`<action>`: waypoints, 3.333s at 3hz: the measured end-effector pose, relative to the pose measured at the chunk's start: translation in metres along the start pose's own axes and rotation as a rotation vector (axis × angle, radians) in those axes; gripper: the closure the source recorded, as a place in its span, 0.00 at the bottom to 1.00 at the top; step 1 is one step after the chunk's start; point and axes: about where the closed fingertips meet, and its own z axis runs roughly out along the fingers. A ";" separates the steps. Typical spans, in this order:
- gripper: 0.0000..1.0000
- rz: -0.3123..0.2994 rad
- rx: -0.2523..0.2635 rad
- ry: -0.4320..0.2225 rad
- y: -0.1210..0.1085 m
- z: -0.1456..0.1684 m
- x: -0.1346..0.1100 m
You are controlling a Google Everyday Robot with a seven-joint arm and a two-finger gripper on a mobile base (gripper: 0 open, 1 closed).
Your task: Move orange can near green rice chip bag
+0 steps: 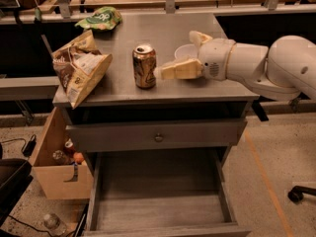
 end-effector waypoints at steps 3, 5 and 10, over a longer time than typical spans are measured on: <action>0.00 0.024 -0.054 -0.040 0.011 0.094 0.023; 0.39 0.017 -0.062 -0.067 0.019 0.113 0.025; 1.00 0.021 0.066 -0.127 -0.072 0.147 -0.117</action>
Offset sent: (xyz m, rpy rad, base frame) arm 0.0475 0.0897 -0.0381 0.0612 -0.0019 0.0566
